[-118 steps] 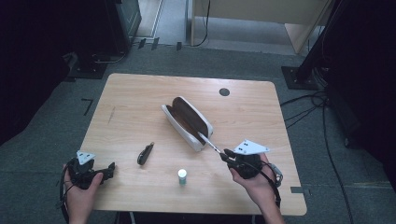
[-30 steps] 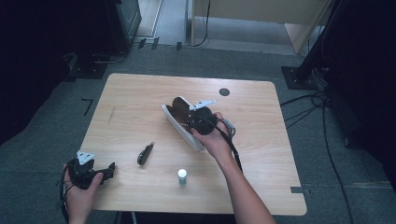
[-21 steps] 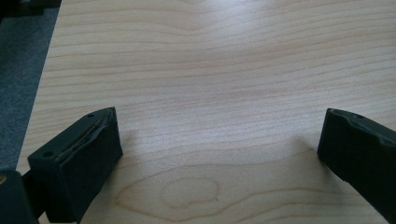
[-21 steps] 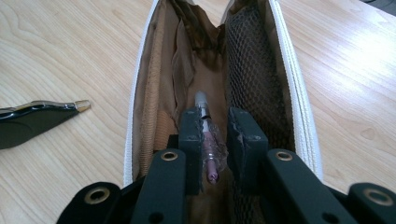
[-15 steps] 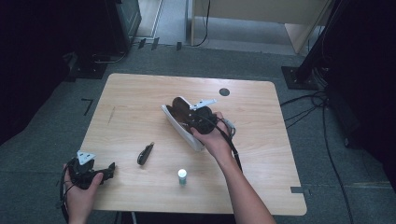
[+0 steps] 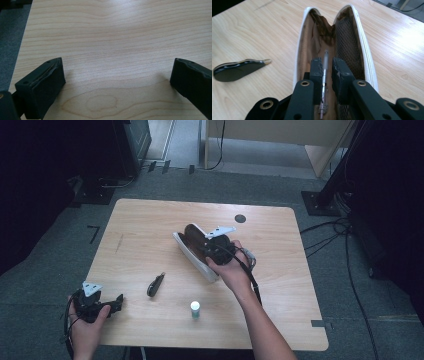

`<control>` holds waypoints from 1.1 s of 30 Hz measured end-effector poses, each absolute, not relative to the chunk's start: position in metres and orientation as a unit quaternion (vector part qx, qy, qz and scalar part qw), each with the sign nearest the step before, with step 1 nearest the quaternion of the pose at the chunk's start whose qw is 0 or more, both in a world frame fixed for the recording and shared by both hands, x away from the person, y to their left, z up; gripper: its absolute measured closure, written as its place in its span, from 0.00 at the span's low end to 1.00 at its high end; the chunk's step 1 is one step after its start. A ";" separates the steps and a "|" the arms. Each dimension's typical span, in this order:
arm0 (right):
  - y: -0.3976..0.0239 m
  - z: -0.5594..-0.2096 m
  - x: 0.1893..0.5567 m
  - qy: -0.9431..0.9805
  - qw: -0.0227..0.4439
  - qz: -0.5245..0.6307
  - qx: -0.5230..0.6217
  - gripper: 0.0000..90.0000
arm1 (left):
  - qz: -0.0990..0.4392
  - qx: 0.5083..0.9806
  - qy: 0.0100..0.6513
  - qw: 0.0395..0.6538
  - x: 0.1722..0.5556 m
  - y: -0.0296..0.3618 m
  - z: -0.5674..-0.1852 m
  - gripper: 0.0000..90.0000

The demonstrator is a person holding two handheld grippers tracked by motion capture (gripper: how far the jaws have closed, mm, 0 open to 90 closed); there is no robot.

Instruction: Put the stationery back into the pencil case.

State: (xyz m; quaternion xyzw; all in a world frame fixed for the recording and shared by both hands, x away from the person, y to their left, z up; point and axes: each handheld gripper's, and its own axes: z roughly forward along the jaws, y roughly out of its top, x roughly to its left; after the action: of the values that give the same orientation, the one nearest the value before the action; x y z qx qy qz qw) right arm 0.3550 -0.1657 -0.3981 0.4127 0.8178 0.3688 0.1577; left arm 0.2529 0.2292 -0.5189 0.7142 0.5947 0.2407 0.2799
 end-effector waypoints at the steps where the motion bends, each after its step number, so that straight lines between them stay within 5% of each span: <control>1: -0.166 -0.397 0.353 0.818 0.157 0.371 0.411 0.87 | 0.241 0.715 0.594 0.280 0.253 0.229 -0.519 0.00; 33: -0.192 -0.397 0.268 0.826 0.133 0.437 0.331 0.69 | 0.240 0.714 0.595 0.280 0.254 0.229 -0.519 0.00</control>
State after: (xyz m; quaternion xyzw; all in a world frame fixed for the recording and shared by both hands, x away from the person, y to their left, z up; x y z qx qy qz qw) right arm 0.2679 -0.1915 -0.3966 0.3308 0.8257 0.4370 0.1333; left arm 0.2542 0.2285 -0.5187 0.7141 0.5949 0.2399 0.2802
